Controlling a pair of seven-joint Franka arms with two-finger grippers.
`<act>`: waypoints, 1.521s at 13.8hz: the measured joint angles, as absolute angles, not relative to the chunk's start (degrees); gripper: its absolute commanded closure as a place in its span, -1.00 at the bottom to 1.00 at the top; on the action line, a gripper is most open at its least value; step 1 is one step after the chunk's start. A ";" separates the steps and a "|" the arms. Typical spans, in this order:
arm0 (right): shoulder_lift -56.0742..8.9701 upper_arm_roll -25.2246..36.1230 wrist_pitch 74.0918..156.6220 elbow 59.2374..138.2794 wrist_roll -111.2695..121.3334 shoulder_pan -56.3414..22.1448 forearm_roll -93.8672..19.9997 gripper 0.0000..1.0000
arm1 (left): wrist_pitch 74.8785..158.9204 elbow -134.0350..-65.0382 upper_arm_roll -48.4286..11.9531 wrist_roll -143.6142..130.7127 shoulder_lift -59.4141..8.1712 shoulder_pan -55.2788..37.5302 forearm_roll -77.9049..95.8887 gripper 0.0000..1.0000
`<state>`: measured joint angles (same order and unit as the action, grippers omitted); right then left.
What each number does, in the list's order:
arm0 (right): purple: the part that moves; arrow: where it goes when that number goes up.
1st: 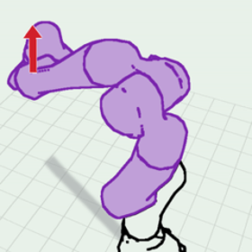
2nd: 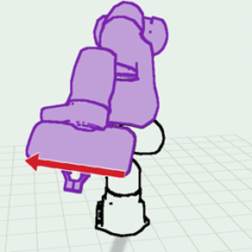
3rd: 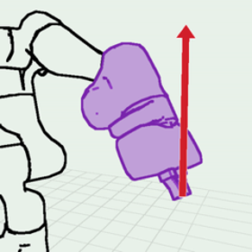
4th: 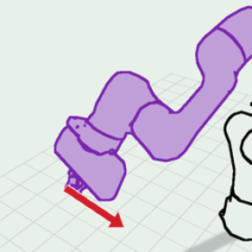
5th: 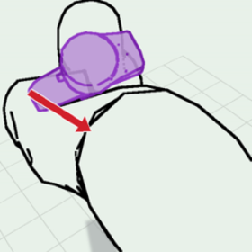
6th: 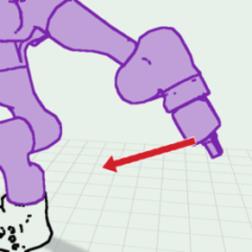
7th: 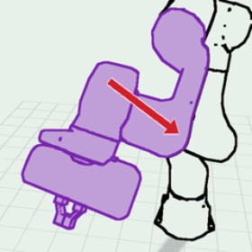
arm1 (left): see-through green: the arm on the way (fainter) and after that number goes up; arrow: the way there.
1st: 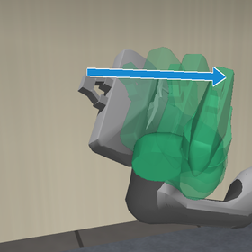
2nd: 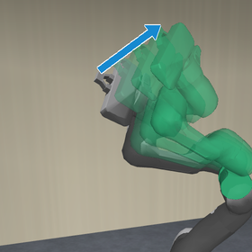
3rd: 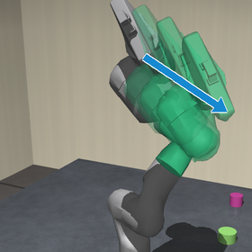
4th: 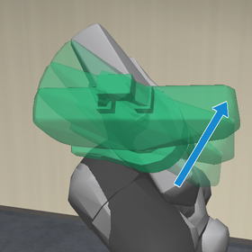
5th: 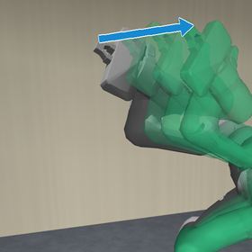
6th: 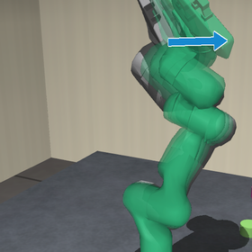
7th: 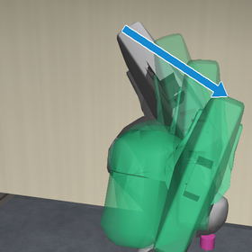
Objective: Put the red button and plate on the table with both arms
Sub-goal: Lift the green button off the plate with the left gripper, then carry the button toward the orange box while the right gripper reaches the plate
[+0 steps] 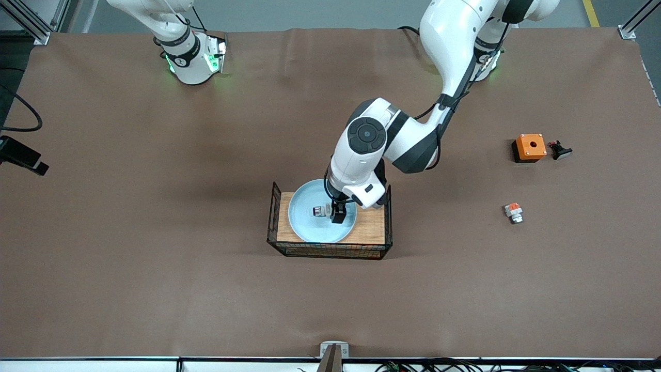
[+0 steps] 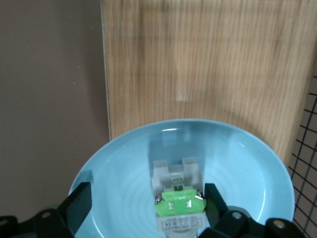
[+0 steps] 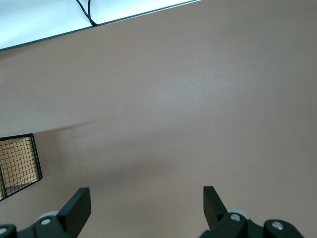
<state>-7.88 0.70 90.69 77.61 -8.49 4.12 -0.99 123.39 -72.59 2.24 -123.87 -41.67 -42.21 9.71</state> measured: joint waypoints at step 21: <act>-7.88 0.52 90.65 77.62 -8.51 4.05 -1.02 -0.99 | 112.40 -70.40 2.37 -118.85 -38.07 -41.87 9.71 1.00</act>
<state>-7.88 0.52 90.65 77.62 -8.51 4.05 -1.02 112.40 -70.40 2.37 -118.85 -38.07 -41.87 9.71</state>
